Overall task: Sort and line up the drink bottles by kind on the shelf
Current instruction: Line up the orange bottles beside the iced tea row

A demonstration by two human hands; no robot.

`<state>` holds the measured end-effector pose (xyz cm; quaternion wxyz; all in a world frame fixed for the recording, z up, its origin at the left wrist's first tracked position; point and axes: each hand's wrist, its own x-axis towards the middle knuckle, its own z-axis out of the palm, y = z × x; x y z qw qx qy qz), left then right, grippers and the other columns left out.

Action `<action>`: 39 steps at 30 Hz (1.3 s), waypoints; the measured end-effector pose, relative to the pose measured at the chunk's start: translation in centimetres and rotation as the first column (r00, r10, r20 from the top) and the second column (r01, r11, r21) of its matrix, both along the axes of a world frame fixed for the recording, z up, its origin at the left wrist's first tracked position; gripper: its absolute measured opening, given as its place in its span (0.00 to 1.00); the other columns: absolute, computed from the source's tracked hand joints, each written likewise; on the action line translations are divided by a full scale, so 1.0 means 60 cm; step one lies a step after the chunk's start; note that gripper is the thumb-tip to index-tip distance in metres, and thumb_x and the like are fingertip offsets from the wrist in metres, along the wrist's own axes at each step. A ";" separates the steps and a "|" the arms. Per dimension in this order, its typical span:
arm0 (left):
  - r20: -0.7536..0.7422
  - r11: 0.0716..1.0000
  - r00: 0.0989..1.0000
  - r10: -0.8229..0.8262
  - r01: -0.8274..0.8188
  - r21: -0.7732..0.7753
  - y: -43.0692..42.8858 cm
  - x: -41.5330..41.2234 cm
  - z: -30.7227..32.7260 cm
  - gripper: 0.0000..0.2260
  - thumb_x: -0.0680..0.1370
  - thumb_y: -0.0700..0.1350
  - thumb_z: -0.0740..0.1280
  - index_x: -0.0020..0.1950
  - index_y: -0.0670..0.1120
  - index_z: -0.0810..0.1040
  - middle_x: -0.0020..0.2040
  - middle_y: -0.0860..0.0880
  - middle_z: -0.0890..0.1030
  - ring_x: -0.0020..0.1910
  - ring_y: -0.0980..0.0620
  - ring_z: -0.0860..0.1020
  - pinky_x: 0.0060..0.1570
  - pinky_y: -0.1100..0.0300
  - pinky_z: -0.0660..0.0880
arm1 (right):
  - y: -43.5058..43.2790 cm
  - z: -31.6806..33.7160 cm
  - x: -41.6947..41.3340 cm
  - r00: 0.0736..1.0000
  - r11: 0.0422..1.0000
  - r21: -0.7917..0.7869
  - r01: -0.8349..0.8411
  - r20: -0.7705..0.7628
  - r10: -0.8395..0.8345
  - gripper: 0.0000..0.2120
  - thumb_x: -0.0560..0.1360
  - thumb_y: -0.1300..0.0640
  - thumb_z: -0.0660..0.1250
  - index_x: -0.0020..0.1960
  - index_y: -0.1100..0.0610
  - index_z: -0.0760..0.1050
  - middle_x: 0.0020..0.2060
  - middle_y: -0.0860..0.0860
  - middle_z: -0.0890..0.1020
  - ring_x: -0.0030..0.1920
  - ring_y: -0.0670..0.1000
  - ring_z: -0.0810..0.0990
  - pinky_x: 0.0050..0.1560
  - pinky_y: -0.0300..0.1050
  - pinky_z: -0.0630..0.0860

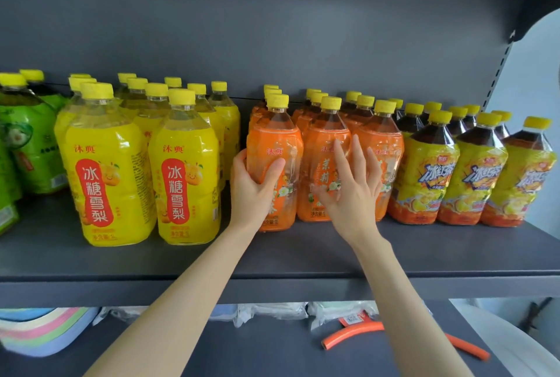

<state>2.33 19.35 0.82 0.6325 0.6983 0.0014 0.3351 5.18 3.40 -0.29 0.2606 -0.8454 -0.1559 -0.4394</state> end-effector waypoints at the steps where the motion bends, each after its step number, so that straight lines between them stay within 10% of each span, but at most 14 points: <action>1: -0.020 1.000 1.000 0.003 -0.003 -0.008 0.001 0.006 0.001 0.33 0.70 0.58 0.68 0.70 0.47 0.63 0.64 0.47 0.73 0.61 0.50 0.74 0.56 0.58 0.74 | -0.002 -0.003 0.003 1.000 1.000 -0.025 0.010 0.008 -0.010 0.39 0.72 0.51 0.73 0.77 0.50 0.57 0.77 0.54 0.56 0.75 0.58 0.48 0.69 0.66 0.54; 39: -0.140 0.998 0.990 -0.035 0.042 0.048 0.019 0.049 0.008 0.36 0.69 0.52 0.74 0.73 0.50 0.61 0.66 0.49 0.72 0.64 0.49 0.73 0.54 0.56 0.71 | 0.006 -0.009 0.010 0.979 0.981 -0.086 0.175 0.117 -0.164 0.42 0.67 0.44 0.76 0.75 0.48 0.59 0.74 0.55 0.65 0.73 0.62 0.60 0.64 0.69 0.62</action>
